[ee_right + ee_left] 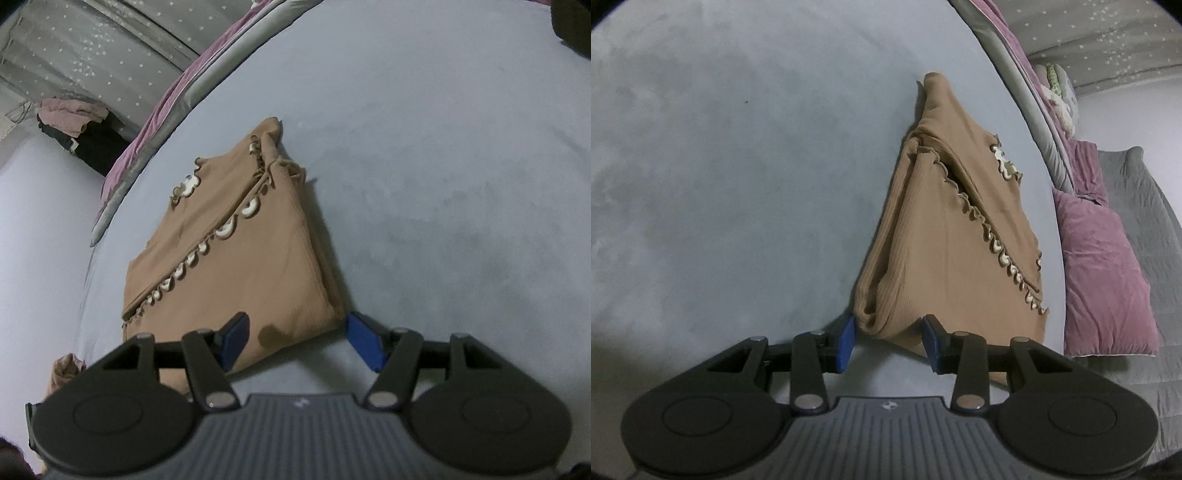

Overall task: Fold clothes
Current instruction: 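Move both grippers to the folded sweater's bottom edge, then grasp the sweater beside the white collar with both grippers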

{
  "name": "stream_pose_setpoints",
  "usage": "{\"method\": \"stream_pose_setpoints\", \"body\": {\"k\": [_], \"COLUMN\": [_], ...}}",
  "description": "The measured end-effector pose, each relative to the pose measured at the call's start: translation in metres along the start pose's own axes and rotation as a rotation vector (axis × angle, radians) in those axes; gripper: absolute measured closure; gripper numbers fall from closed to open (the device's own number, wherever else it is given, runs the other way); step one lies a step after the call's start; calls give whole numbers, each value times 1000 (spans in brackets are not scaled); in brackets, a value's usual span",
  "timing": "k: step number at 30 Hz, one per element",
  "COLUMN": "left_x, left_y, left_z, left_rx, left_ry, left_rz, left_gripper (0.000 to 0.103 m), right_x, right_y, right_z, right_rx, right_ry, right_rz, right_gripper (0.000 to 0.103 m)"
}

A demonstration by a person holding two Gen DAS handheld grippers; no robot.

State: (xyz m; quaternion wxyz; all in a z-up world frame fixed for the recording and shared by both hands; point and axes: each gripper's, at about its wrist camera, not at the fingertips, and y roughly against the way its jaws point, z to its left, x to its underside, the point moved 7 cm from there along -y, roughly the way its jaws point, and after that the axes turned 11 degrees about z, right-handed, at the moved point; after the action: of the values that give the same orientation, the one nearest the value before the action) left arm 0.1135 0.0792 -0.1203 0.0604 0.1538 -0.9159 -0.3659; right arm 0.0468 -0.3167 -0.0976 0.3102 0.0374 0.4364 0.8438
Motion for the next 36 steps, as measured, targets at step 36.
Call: {"method": "stream_pose_setpoints", "body": {"k": [36], "left_x": [-148], "left_y": [-41], "left_z": [-117], "left_rx": [-387], "left_ry": [-466], "left_rz": [-236], "left_gripper": [60], "right_x": [-138], "right_y": [-80], "right_z": [114], "right_rx": [158], "right_ry": [421], "right_rz": [-28], "right_gripper": [43]}}
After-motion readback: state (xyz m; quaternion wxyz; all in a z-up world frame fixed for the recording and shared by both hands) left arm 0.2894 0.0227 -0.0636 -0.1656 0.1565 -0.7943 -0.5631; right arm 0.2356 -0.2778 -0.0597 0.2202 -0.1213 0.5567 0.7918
